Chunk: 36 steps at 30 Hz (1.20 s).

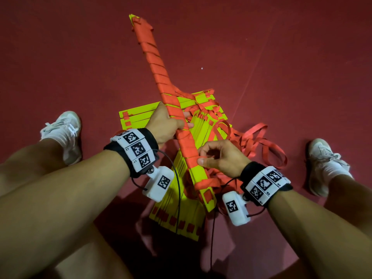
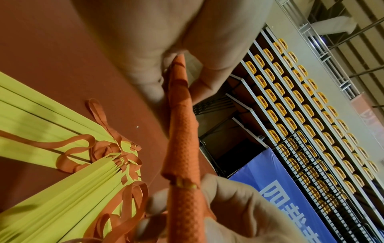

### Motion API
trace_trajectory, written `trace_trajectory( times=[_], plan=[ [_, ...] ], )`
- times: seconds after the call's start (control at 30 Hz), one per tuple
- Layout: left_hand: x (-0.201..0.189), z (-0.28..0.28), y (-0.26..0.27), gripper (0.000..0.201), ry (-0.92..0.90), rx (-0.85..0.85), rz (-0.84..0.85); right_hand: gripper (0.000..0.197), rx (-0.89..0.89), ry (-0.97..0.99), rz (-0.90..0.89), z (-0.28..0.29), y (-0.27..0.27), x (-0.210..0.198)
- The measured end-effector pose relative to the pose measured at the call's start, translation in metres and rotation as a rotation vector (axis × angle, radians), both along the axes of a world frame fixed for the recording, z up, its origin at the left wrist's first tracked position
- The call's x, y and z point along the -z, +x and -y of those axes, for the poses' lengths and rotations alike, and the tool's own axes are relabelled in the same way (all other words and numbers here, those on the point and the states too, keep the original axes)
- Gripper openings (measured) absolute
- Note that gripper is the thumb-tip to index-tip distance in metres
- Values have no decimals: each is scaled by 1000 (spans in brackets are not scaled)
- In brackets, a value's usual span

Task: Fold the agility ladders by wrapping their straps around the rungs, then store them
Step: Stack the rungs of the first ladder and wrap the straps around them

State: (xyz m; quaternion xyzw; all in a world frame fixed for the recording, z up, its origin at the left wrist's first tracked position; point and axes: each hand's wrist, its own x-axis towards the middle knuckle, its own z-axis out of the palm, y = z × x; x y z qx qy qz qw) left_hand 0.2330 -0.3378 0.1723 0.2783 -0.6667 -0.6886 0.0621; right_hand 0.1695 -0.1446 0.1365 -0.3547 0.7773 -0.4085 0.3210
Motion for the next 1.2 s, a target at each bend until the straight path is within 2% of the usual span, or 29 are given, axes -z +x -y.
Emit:
trace_trajectory(
  times=[0.1,0.23,0.3,0.4,0.5,0.57,0.63,0.7,0.77,0.87,0.97,1.1,1.2],
  plan=[
    [-1,-2,1,48,46,-26,-52,26,25,-15,119,1,1,3],
    [2,-5,2,56,94,-56,-92,32,138,-141,225,2,1,3],
    [6,-7,4,65,93,-17,-79,32,167,-179,243,3,3,2],
    [15,-15,12,76,10,141,-15,32,201,-220,247,3,3,0],
    [23,-22,17,98,-99,253,21,32,225,-252,218,4,0,1],
    [23,-23,17,121,-111,262,11,32,238,-255,205,3,0,2],
    [23,-21,15,133,-131,255,-4,30,233,-227,198,2,-1,3],
    [23,-19,14,133,-141,244,5,28,230,-188,203,2,-4,4],
    [21,-17,13,121,-136,227,10,29,218,-138,206,0,-7,1],
    [20,-11,10,109,-133,208,-8,34,45,39,147,-4,-9,-8],
    [17,-6,8,112,-139,206,-2,30,-122,153,46,-7,-9,-15],
    [18,-5,9,120,-148,202,18,20,-118,196,-28,-9,-17,-19],
    [20,-4,8,125,-142,201,8,12,-165,225,-9,-11,-20,-26]
  ],
)
